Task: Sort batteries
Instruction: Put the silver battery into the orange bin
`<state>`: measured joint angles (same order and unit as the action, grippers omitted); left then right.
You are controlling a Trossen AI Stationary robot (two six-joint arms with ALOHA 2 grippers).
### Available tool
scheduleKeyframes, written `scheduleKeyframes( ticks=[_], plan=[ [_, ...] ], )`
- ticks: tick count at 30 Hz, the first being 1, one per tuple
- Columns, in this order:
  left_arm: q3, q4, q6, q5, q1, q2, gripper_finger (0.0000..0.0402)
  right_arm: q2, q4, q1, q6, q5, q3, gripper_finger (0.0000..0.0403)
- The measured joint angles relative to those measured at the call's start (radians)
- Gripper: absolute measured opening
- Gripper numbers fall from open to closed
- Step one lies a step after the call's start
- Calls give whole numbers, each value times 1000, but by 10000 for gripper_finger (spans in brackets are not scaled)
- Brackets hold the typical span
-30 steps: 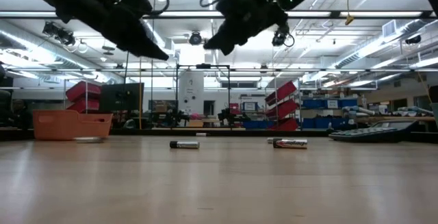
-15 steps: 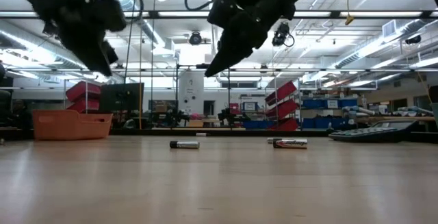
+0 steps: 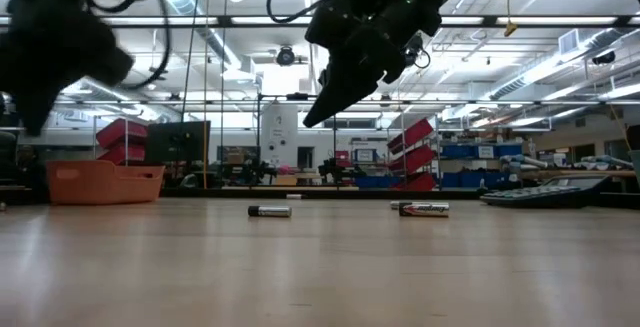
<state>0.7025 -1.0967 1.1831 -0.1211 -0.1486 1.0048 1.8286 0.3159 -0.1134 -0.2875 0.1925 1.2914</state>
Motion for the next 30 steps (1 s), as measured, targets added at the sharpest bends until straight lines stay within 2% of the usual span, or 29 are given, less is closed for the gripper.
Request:
scheduleKeyframes(
  ticks=[2, 4, 9, 12, 24, 30],
  plan=[
    [0, -76, 62, 10, -23, 51, 0, 0, -16, 13, -1, 0, -8, 0],
    [0, -70, 76, 21, -41, 104, 0, 0, -26, 26, -2, -4, -16, 0],
    [-1, -60, -43, 29, -69, 223, 4, 0, -32, 52, -3, -16, -21, 0],
    [-2, -83, -50, 58, -67, 285, 14, 0, -35, 68, 2, -16, -21, 0],
    [-5, -85, -47, 124, -67, 517, 84, 0, -54, 113, 45, -17, -22, 0],
    [-5, -90, -93, 174, -67, 583, 127, -1, -61, 131, 50, -18, -22, 0]
  ],
)
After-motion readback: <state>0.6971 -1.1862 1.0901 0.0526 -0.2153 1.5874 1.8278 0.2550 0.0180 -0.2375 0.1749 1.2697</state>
